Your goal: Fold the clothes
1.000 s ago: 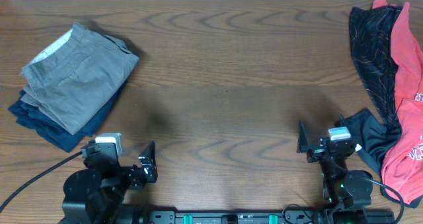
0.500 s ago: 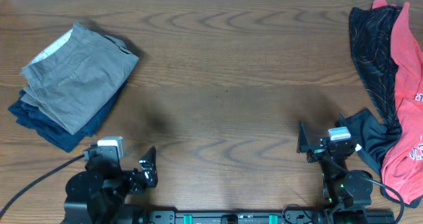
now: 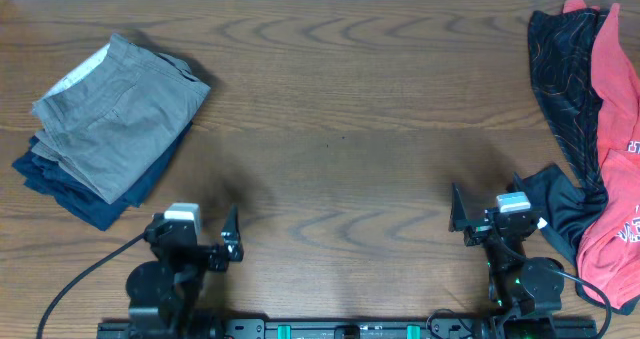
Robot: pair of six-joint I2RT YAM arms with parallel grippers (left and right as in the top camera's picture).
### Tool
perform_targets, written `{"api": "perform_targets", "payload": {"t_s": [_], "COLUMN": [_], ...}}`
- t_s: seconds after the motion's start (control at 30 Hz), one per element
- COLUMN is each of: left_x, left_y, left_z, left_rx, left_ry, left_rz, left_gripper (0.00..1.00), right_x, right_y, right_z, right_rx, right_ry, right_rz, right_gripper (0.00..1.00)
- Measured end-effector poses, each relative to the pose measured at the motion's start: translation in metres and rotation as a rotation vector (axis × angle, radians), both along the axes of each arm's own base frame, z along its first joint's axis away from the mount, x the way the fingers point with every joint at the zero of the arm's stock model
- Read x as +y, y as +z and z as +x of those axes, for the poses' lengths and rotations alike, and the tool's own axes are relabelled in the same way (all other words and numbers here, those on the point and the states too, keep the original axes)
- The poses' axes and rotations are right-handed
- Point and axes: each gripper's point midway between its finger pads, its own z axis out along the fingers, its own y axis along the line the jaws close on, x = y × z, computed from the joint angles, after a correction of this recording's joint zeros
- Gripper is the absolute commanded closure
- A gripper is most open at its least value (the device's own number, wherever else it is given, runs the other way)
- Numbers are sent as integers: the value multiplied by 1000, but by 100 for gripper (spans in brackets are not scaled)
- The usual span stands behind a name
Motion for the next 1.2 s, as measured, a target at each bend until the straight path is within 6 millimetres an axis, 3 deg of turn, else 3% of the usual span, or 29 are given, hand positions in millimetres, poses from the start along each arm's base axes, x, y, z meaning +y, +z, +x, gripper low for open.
{"api": "perform_targets", "payload": {"t_s": [0.2, 0.33, 1.2], "left_x": [0, 2, 4], "left_y": [-14, -6, -6], "left_z": [28, 37, 38], "left_rx": [-128, -226, -233], "left_ry": [-1, 10, 23], "left_rz": [8, 19, 25], "left_gripper": [2, 2, 2], "right_x": [0, 0, 0], "right_y": [0, 0, 0], "right_z": [0, 0, 0], "right_rx": [0, 0, 0], "right_ry": [0, 0, 0], "right_rz": [0, 0, 0], "right_gripper": [1, 1, 1]}}
